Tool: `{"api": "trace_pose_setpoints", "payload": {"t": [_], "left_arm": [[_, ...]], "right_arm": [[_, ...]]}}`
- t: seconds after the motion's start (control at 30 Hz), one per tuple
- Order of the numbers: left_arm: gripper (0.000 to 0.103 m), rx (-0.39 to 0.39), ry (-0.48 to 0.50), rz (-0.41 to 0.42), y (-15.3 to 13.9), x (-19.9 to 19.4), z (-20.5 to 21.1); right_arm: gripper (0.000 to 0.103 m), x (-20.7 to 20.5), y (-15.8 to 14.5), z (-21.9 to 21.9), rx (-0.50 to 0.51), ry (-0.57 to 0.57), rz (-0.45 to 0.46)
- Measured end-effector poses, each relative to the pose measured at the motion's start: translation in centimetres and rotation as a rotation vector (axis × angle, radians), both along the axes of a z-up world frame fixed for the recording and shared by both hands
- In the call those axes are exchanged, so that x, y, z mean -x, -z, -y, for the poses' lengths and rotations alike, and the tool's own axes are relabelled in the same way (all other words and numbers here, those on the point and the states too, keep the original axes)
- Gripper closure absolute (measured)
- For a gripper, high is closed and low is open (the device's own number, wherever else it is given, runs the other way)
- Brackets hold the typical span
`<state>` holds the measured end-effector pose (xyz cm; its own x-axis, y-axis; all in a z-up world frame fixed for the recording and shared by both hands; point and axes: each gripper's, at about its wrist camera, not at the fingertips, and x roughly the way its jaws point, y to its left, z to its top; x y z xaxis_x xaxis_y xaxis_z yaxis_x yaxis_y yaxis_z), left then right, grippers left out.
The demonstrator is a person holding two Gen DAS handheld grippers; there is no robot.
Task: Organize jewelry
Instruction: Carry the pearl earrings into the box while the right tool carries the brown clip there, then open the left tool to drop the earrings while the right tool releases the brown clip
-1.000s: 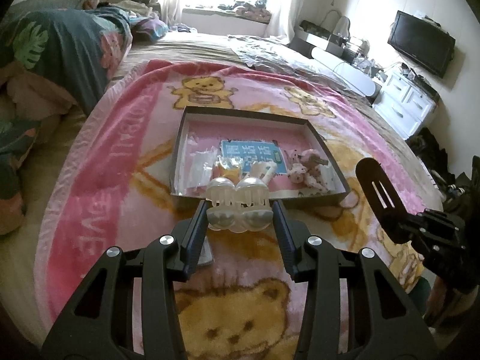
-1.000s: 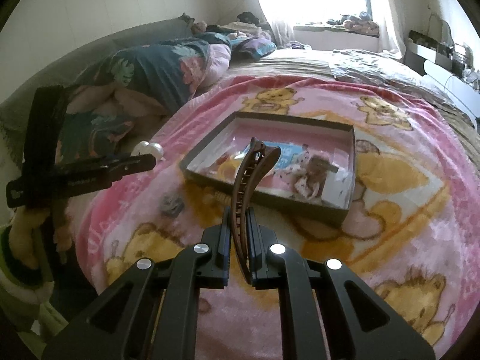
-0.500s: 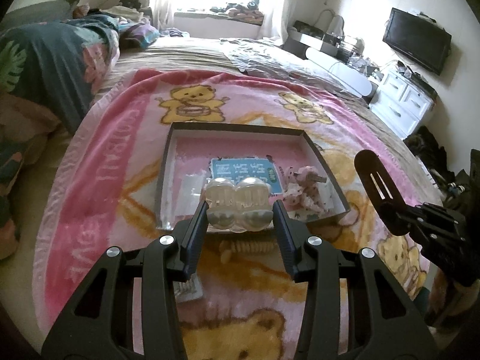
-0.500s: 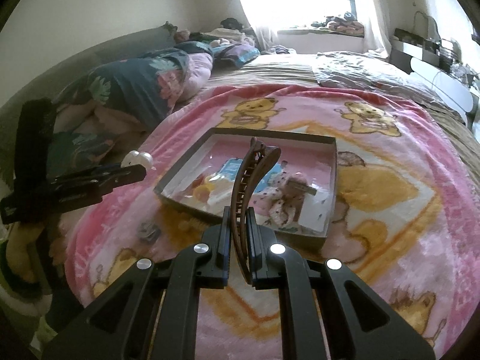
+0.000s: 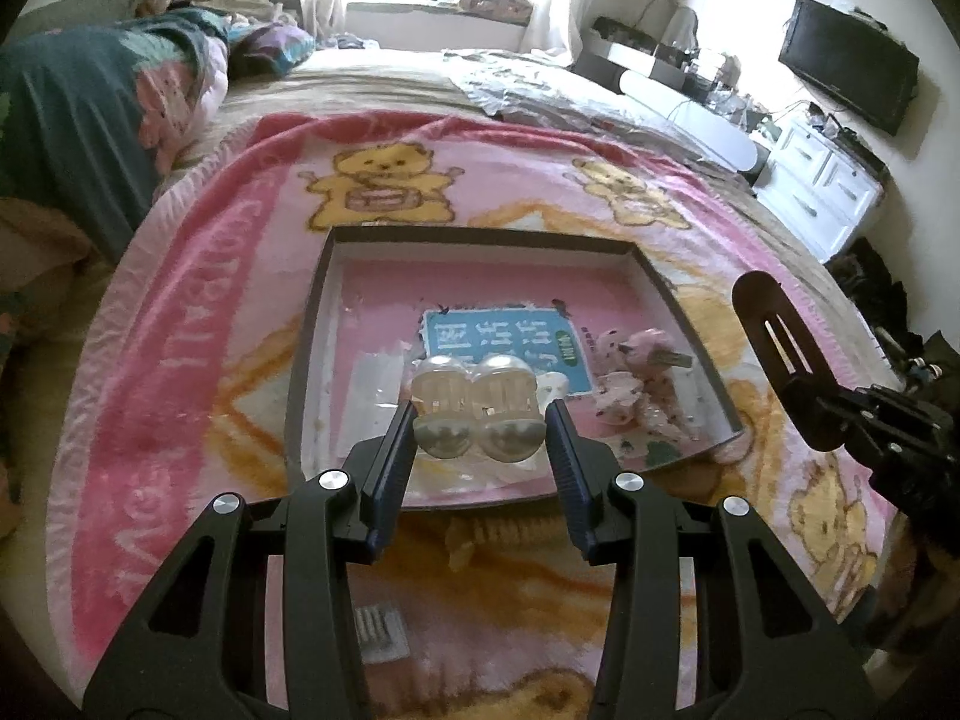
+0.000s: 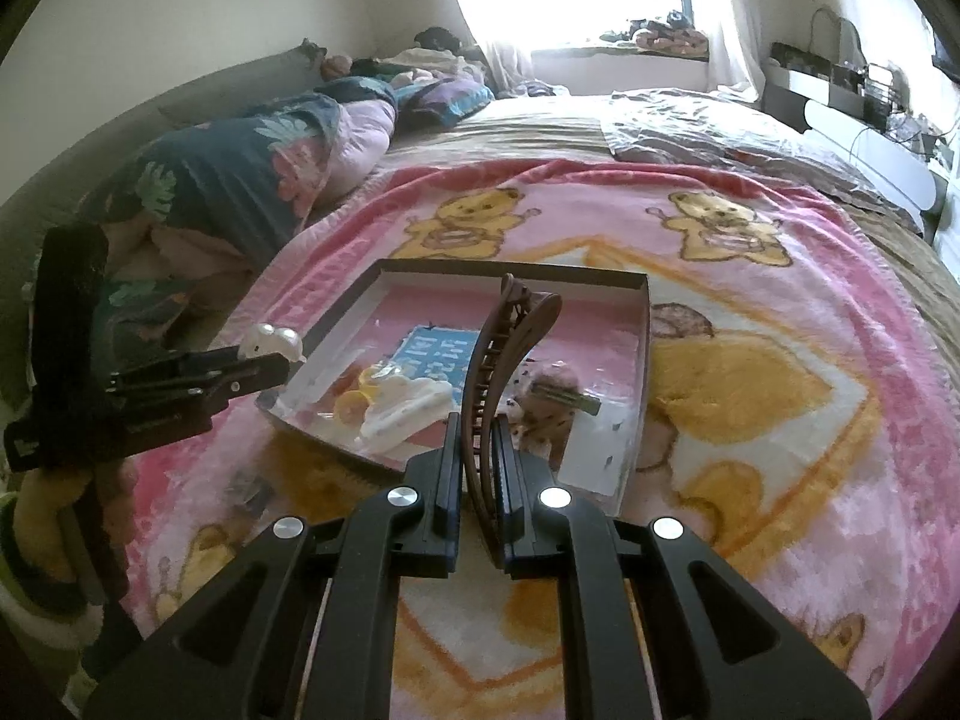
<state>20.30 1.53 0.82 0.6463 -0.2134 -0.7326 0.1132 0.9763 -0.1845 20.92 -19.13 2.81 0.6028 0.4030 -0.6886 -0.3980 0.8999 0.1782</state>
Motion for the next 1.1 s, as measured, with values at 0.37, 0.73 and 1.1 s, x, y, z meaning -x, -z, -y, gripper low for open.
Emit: {"api": "trace_pose_setpoints", "payload": {"t": [0.37,0.73,1.1], "left_arm": [[0.068,-0.002,-0.022,-0.076,3.5,-2.6,-1.2],[0.062,-0.008,-0.034,-0.067,3.3,-2.6,-1.6],[0.028,-0.024,-0.085,-0.009,0.5,0.9,-2.9]], "right_arm": [[0.094,-3.6,4.2,-3.1,0.048,-0.037,-0.071],[0.041,-3.3,4.2,-3.7,0.040,-0.019,-0.038],[0.032,0.2,1.7,-3.8,0.027,-0.062,0.018]]}}
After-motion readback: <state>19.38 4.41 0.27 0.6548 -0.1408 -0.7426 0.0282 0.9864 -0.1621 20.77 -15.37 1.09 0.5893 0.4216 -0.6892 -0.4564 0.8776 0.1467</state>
